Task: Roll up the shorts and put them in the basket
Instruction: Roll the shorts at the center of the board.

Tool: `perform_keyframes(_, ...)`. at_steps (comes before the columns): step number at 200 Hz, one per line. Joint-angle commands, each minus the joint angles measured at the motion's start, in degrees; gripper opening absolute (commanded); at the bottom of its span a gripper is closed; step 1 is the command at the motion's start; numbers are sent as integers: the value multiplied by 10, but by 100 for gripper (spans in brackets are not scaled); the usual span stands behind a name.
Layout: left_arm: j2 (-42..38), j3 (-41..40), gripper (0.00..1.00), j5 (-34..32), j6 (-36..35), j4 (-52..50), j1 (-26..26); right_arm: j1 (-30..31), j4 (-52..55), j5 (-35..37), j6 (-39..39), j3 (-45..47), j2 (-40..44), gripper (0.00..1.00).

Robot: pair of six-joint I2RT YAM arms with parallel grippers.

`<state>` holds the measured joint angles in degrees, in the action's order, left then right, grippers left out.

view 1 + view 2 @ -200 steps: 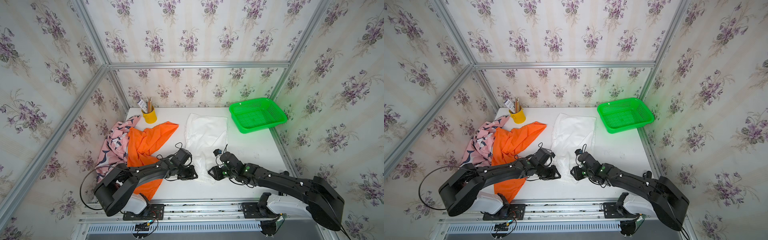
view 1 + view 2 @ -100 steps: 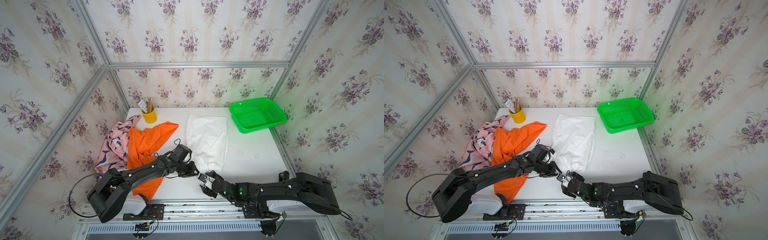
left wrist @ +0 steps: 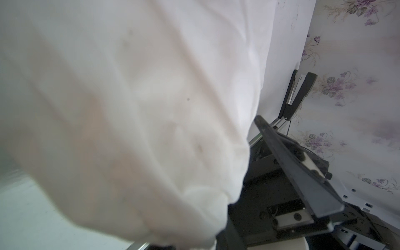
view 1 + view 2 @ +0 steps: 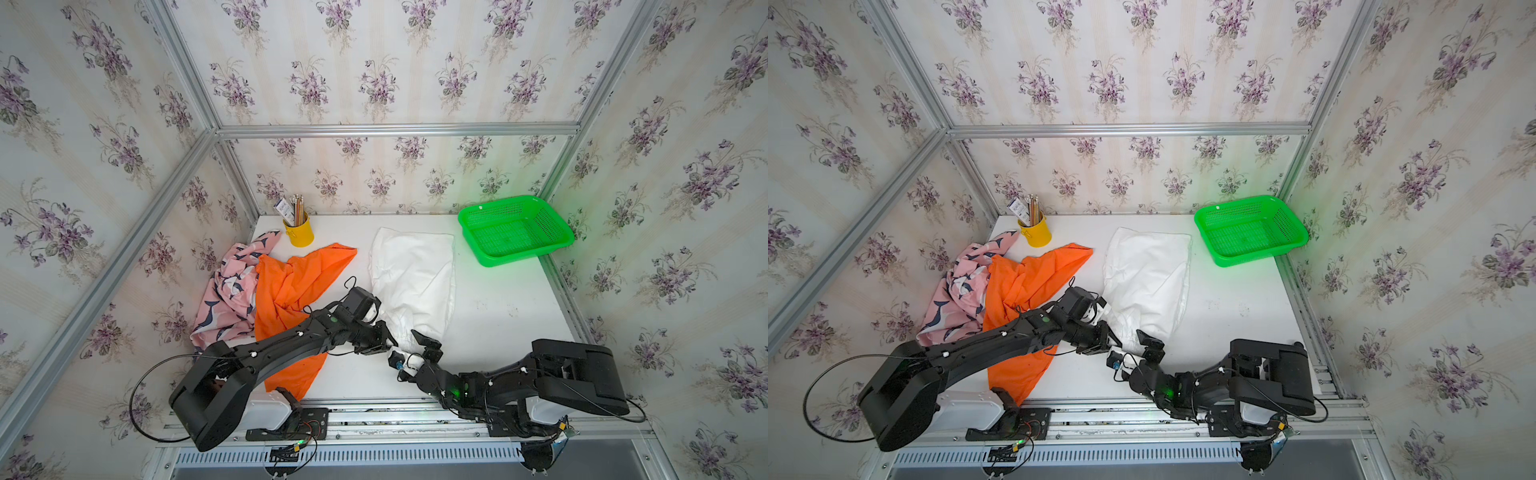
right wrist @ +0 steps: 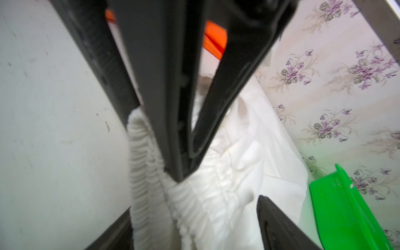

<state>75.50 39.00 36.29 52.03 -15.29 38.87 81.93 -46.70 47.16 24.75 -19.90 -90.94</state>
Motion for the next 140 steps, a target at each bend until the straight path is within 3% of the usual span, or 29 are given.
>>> perform_keyframes(1,-11,-5,26,8,0,-11,-10,12,-50,61,40,-3,-5,74)
perform_keyframes(29,-17,-14,26,10,1,-9,-18,21,-5,47,36,1,23,60)
perform_keyframes(51,-21,-18,26,14,2,-7,-21,25,35,37,32,4,44,30)
perform_keyframes(72,-27,-16,27,13,3,-10,-23,25,63,13,31,7,57,15)
perform_keyframes(90,-33,-8,39,0,-6,-33,-24,24,93,-8,19,3,67,4)
perform_keyframes(100,-40,4,41,-17,-22,-61,-25,24,113,-19,9,-2,73,0)
perform_keyframes(140,-97,53,52,-93,-95,-193,-60,4,206,-103,-46,-36,94,0)
